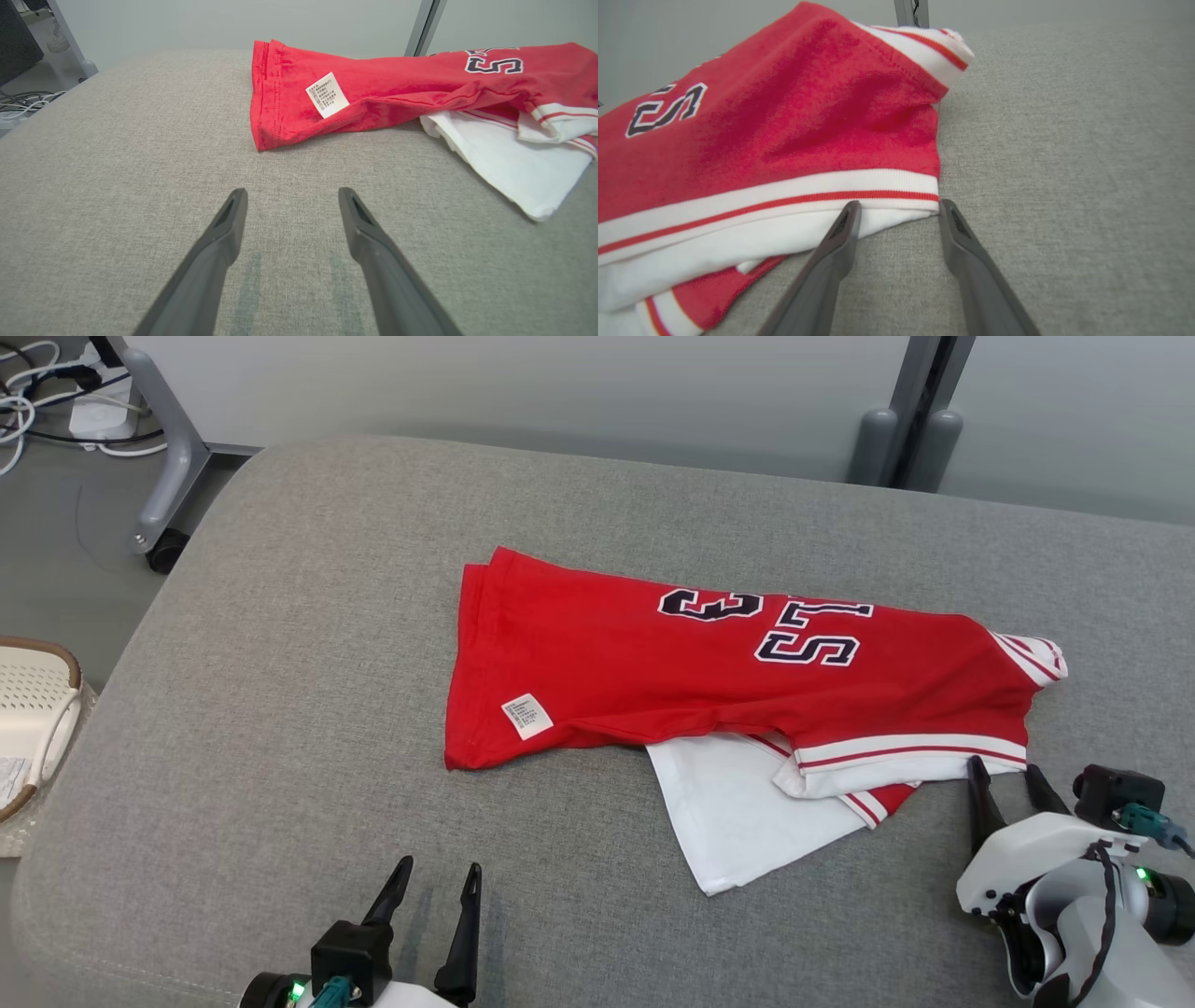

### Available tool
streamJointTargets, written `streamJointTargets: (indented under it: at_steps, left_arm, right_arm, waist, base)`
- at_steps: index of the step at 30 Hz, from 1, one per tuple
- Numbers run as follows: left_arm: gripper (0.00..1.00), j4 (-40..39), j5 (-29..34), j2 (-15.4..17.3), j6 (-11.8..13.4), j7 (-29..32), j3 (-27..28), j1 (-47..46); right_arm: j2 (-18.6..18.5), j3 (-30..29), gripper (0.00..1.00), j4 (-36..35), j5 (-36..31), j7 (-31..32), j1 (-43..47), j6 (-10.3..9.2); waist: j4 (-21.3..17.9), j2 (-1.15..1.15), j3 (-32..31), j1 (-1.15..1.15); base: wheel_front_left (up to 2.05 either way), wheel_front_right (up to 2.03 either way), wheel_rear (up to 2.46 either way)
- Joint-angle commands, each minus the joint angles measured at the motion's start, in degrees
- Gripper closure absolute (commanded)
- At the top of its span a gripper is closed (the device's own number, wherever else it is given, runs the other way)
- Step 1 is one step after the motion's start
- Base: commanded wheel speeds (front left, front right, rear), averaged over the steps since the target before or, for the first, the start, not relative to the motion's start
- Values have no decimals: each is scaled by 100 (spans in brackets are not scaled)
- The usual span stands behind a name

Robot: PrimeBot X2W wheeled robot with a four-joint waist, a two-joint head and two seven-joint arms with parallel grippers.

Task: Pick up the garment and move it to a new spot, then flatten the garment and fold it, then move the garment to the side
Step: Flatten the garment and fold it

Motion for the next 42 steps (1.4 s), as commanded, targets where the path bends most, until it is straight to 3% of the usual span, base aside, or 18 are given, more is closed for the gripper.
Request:
streamJointTargets:
  at_steps: [1, 2, 9, 21, 27, 31, 36, 37, 38, 39, 40, 42]
  left_arm:
    - [0, -31, 20, 21, 23, -26, 13, -64]
    - [0, -30, 23, 22, 22, -26, 27, -59]
    - [0, 2, 18, 22, 39, -26, 52, -18]
    - [0, 41, -11, 22, 66, -26, 170, 320]
    - [0, 38, -39, 24, 65, -26, 129, 376]
    - [0, 39, -60, 24, 38, -26, 38, 264]
    - [0, 53, -25, 23, 46, -26, -46, 78]
    - [0, 65, -19, 24, 42, -26, -56, 64]
    - [0, 65, -19, 24, 42, -26, -56, 64]
    - [0, 77, -5, 24, 38, -26, -61, 36]
    - [0, 83, 2, 23, 35, -26, -55, 7]
    - [0, 98, 18, 19, 21, -26, -53, -17]
  right_arm:
    - [-3, -15, 83, 43, -43, 0, -75, 0]
    - [6, -16, 100, 55, -35, 0, -82, 0]
    - [42, 85, 100, -349, 110, -1, -20, -1]
    - [14, 991, 100, -2627, 1103, -1, 801, 0]
    - [-111, 1218, 100, -3317, 1324, 21, 1176, 0]
    - [-177, 1194, 100, -3400, 1384, 153, 1276, 0]
    - [-235, 1066, 100, -2769, 1057, 240, 829, 0]
    - [-225, 999, 75, -2542, 990, 215, 697, 0]
    - [-225, 999, 75, -2542, 990, 215, 697, 0]
    - [-234, 913, 42, -2273, 854, 195, 561, 0]
    - [-241, 867, 0, -1981, 679, 197, 422, 0]
    - [-195, 644, 0, -1484, 492, 114, 127, 0]
  waist:
    - [2, 0, 19, 0]
    - [-9, 0, 24, 0]
    - [-224, 0, -99, 0]
    - [-754, 0, -636, 0]
    - [-859, 0, -619, 0]
    - [-714, 0, -486, 0]
    - [-360, 0, -223, 0]
    - [-289, 0, -179, 0]
    - [-289, 0, -179, 0]
    - [-222, 0, -137, 0]
    - [-163, 0, -110, 0]
    - [-64, 0, -84, 0]
  base:
    - [0, 0, 0]
    - [0, 0, 0]
    - [0, 0, 0]
    - [0, 0, 0]
    - [0, 0, 0]
    - [0, 0, 0]
    - [0, 0, 0]
    - [0, 0, 0]
    - [0, 0, 0]
    - [0, 0, 0]
    - [0, 0, 0]
    - [0, 0, 0]
